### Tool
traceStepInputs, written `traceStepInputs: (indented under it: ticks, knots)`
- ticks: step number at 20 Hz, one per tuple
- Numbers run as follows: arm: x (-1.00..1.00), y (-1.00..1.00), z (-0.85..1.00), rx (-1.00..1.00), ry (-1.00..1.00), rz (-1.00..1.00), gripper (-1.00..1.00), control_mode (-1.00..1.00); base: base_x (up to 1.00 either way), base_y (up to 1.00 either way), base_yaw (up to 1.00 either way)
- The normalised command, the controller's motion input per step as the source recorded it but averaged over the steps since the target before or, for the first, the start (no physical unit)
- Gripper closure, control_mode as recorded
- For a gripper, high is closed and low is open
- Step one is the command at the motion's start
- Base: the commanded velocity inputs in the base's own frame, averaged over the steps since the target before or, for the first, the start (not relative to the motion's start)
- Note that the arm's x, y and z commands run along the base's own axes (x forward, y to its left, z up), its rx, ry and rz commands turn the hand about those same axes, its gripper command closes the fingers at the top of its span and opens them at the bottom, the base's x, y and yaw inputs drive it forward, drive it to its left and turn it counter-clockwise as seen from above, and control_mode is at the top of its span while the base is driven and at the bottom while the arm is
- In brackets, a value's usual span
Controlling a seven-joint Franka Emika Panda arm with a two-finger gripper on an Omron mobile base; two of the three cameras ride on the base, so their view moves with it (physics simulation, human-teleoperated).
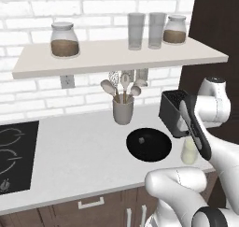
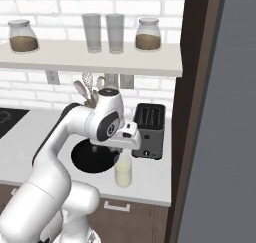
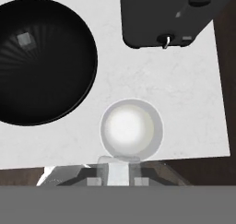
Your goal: Grab a lemon wedge from the fridge and one ice cube from the ice bowl, and put them in the glass of lemonade.
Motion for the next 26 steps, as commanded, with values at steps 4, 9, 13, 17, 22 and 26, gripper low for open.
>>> traceStepInputs:
  ticks: [4, 9, 13, 17, 22, 26]
  knots:
    - [0.03, -0.14, -0.09, 0.0, 0.09, -0.04, 1.0, -1.0, 0.0, 0.0, 0.0]
    - [0.0, -0.11, -0.08, 0.0, 0.03, -0.02, 1.0, -1.0, 0.0, 0.0, 0.0]
    - [0.0, -0.11, -0.01, 0.0, 0.0, 0.0, 1.0, -1.0, 0.0, 0.0, 0.0]
    - [0.0, -0.08, 0.0, 0.0, 0.0, 0.0, 1.0, -1.0, 0.0, 0.0, 0.0]
    - [0.0, 0.03, 0.0, 0.0, 0.0, 0.0, 1.0, -1.0, 0.0, 0.0, 0.0]
    - [0.25, 0.01, 0.0, 0.0, 0.0, 0.0, 1.0, -1.0, 0.0, 0.0, 0.0]
